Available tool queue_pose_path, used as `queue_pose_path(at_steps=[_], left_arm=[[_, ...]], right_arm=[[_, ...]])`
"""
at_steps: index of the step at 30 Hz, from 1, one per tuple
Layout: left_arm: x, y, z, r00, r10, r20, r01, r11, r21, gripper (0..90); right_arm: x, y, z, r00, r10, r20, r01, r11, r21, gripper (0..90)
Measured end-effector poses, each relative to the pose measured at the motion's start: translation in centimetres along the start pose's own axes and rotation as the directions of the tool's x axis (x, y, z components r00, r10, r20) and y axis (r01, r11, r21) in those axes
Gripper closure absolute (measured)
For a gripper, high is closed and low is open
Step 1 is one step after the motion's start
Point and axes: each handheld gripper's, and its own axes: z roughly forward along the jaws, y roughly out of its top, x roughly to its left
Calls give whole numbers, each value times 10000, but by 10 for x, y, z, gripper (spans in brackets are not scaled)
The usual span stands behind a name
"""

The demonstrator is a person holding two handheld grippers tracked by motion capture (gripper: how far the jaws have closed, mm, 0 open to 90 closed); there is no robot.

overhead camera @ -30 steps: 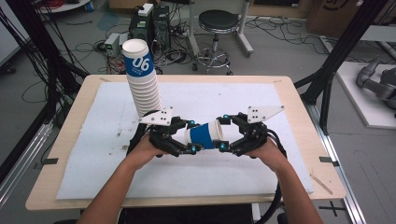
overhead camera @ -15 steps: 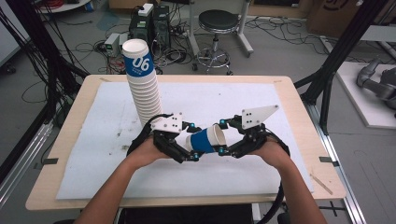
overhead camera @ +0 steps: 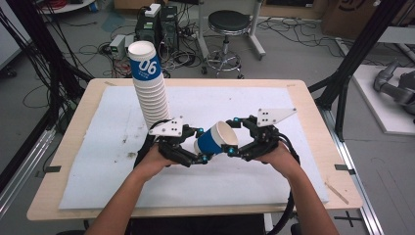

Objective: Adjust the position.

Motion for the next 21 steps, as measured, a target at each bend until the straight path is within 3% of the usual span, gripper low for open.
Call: queue_pose_path(at_steps=[6, 10, 13, 16, 18, 21], left_arm=[[-2, -3, 6, 9998, 101, -163, -86, 9960, 888, 287], [-4, -2, 10, 9978, 197, -627, -81, 9835, 1806, 215], [-6, -1, 11, 9974, 379, -616, -238, 9761, 2159, 215], [-6, -1, 12, 9981, 341, -507, -219, 9744, 2239, 223], [-5, -3, 13, 9990, 379, -224, -318, 9730, 2284, 295], [-5, -3, 13, 9996, 154, -240, -101, 9786, 2054, 300]], right_arm=[[1, 1, 7, 9979, -563, -332, 578, 9974, 435, 240], [2, 2, 6, 9965, -808, -197, 824, 9918, 974, 249], [3, 6, 5, 9974, -675, -239, 701, 9885, 1340, 250], [4, 11, 7, 9950, -974, -224, 998, 9793, 1759, 250], [6, 14, 8, 9933, -1144, -184, 1158, 9765, 1815, 249], [8, 16, 10, 9943, -1062, -106, 1065, 9790, 1741, 218]])
